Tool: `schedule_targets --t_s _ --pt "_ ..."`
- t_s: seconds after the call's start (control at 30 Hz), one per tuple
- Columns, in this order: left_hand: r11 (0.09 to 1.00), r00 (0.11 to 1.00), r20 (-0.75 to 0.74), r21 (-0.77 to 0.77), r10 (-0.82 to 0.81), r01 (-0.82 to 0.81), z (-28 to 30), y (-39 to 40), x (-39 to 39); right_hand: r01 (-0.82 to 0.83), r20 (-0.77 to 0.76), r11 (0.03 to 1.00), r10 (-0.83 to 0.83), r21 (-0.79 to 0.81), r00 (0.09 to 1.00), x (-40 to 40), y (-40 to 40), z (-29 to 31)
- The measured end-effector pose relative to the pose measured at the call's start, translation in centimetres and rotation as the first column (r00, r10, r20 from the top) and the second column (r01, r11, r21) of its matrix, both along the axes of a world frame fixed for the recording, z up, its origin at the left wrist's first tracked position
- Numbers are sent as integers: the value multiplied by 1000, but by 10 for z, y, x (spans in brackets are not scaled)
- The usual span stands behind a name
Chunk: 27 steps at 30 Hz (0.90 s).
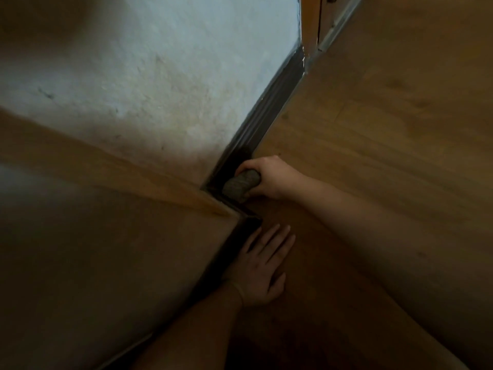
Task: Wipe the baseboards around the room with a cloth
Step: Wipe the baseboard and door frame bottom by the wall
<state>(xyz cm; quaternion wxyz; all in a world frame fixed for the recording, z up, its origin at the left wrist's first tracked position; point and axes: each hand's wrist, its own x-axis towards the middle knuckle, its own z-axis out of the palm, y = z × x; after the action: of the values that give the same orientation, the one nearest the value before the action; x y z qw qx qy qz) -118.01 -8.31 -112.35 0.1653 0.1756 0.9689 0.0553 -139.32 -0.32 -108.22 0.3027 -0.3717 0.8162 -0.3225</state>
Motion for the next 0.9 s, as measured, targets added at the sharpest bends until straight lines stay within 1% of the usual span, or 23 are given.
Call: schedule_targets --t_s 0.13,0.3,0.37,0.4,0.47,0.53,0.57,0.63,0.7,0.77,0.9 --pt "999 1000 3 -33 -15 15 -1 -1 0 -88 79 994 83 61 993 -3 22 1" --pt "999 1000 -7 -32 -15 15 1 0 -1 -199 156 973 180 117 971 -5 55 5" --pt "999 1000 -9 -35 -13 13 0 0 -1 -216 146 967 196 137 970 -8 63 6" --pt "999 1000 -14 -36 -15 14 0 -1 -1 -182 115 975 168 129 979 -9 66 7" --pt "999 1000 -15 -38 -21 20 -1 -1 -1 -53 41 997 51 62 998 -13 64 9" --pt "999 1000 -11 -42 -20 19 -1 -1 -1 43 29 998 -42 -48 999 -15 52 13" --pt "999 1000 -14 -40 -18 17 -1 0 -1 58 41 994 -54 -95 998 -15 43 16" --pt "999 1000 -21 -37 -15 14 -1 0 -1 50 60 984 -40 -169 997 -13 21 24" --pt "999 1000 -15 -51 -18 18 -2 0 -1 25 48 979 -16 -203 999 -8 1 29" --pt "998 1000 -9 -65 -22 21 -2 0 -1 7 41 980 1 -198 999 -5 -8 31" --pt "999 1000 -16 -30 -13 12 -2 0 -1 -64 37 982 71 -178 997 1 -6 37"
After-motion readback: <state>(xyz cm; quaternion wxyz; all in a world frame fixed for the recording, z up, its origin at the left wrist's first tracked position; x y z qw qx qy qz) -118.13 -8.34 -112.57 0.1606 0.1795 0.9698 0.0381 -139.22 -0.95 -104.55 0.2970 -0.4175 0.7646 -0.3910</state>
